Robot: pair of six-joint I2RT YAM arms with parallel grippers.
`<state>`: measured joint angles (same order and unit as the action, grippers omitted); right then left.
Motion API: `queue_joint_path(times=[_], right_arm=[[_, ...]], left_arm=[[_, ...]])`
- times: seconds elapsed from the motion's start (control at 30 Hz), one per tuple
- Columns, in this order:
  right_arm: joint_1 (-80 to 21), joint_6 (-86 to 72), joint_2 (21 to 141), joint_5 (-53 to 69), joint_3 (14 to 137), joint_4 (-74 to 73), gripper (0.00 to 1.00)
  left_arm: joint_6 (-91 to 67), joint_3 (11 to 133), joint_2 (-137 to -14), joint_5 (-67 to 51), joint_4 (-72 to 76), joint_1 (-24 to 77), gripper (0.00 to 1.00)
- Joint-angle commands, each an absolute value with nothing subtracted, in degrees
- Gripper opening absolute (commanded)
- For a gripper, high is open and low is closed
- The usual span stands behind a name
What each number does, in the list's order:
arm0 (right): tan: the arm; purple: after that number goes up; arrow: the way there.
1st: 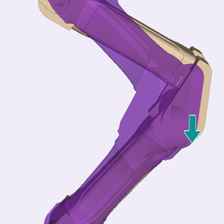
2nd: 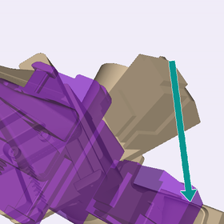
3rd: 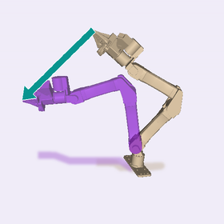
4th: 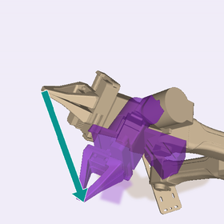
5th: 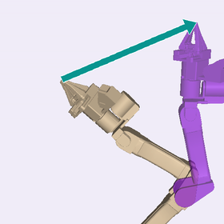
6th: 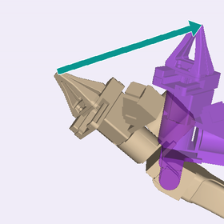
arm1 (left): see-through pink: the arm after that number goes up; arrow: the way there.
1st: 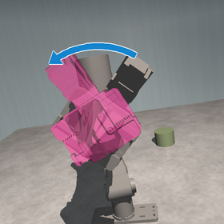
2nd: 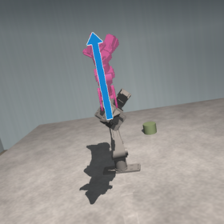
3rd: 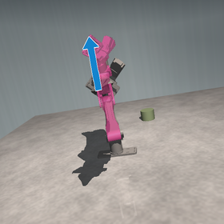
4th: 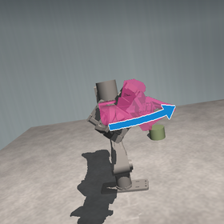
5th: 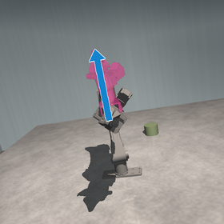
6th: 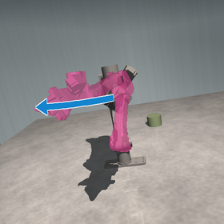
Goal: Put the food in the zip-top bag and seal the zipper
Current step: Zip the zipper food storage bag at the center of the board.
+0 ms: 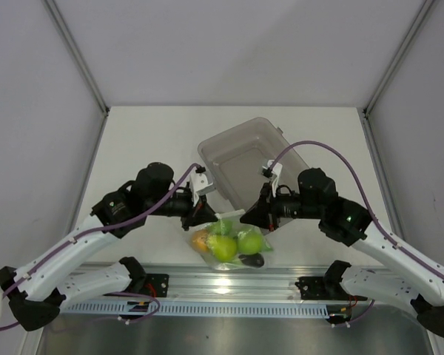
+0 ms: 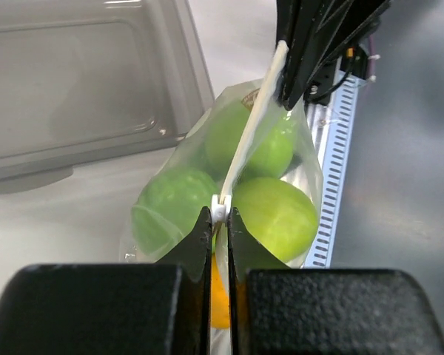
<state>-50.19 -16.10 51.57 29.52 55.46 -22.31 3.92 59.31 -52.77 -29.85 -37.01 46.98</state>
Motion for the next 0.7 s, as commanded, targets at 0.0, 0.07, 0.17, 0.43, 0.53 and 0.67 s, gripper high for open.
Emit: queue_joint_path(times=[0.0, 0.07, 0.17, 0.43, 0.53, 0.67], right_arm=[[-49.8, -19.1, 49.9, 29.4, 53.8, -19.4, 0.0], [-49.8, -19.2, 49.8, 28.9, 52.9, -19.4, 0.0], [-49.8, -19.2, 49.5, 27.4, 51.3, -19.7, 0.0], [-49.7, -18.6, 48.9, 28.0, 50.5, -23.2, 0.05], [-51.6, -15.7, 54.3, 27.3, 56.4, -28.5, 0.6], [-53.2, -9.3, 61.1, 22.9, 66.8, -37.0, 0.8]], left_arm=[[4.0, 60.1, -49.8, -20.6, -41.7, 45.3, 0.01], [4.0, 60.6, -48.5, -19.5, -42.9, 45.1, 0.01], [4.1, 60.6, -46.8, -18.1, -44.2, 44.9, 0.01], [4.8, 58.4, -44.6, -20.5, -44.4, 44.2, 0.01], [5.3, 58.1, -45.9, -24.2, -44.1, 44.2, 0.01], [5.6, 57.9, -45.9, -27.1, -43.9, 44.3, 0.01]])
